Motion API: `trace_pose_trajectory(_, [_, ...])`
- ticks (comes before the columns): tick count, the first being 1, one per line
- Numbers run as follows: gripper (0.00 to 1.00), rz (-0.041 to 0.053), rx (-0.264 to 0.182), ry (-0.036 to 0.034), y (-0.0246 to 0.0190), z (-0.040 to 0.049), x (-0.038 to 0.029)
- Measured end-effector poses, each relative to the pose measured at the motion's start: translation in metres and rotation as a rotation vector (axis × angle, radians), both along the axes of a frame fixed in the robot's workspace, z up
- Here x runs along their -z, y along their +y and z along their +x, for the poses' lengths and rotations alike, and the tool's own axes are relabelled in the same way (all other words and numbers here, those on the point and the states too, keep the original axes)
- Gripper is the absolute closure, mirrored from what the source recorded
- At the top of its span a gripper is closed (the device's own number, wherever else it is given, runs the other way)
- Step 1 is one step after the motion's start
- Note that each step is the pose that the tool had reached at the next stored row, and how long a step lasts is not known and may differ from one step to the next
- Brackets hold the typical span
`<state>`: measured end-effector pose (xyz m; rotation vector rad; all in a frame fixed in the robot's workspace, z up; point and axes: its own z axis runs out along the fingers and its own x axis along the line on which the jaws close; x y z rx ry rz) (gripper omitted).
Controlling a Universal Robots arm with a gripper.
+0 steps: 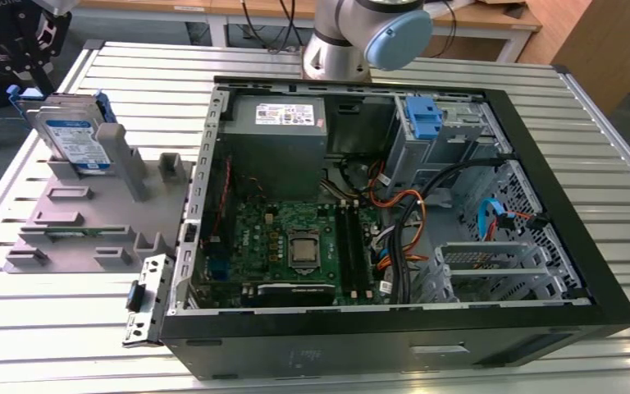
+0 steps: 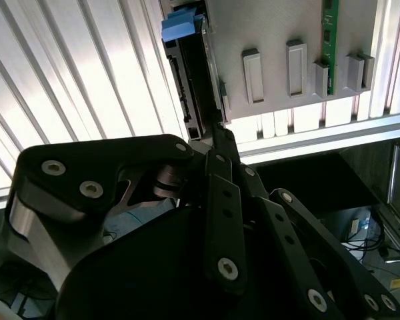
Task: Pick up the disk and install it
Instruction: 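Pick up the disk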
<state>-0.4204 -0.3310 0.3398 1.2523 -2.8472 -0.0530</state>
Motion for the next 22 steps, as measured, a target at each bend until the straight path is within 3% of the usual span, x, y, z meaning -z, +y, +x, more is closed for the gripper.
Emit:
trace_pose_trajectory(4, [0.89,-0.0001,-0.019,0.0002,0.0000,0.0000,-0.0001])
trace_pose_trajectory(14, [0.89,0.0000,-0.118,0.0001,0.0000,0.0000,-0.0001])
trace_pose_trajectory(22, [0.89,-0.0001,-0.140,0.0000,0.0000,0.0000,-0.0001])
